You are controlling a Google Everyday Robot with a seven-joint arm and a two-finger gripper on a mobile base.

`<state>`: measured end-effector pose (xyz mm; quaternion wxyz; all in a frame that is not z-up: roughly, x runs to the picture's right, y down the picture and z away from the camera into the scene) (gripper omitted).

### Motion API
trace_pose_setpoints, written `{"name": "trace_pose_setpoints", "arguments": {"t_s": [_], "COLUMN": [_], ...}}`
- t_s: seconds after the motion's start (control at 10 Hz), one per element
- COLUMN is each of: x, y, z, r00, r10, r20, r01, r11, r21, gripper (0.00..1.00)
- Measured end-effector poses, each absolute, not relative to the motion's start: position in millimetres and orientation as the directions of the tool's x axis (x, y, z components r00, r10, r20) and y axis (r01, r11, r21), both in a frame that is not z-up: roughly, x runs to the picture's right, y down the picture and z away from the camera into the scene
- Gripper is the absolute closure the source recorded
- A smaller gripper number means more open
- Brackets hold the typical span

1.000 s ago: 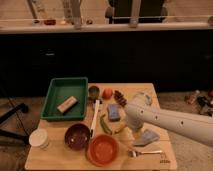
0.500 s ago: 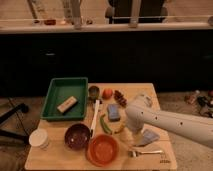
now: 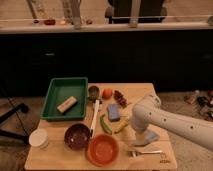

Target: Place banana in tray

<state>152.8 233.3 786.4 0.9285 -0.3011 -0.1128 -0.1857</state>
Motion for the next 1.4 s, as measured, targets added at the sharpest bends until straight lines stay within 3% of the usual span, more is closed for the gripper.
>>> {"name": "trace_pose_setpoints", "arguments": {"t_s": [1.4], "x": [107], "y": [235], "z": [822], "r00": [0.752], "r10": [-0.405], "r20": [0.52], "r01": [0.636], "r11": [0.652], "r21": [-0.412], "gripper": [0.2]}}
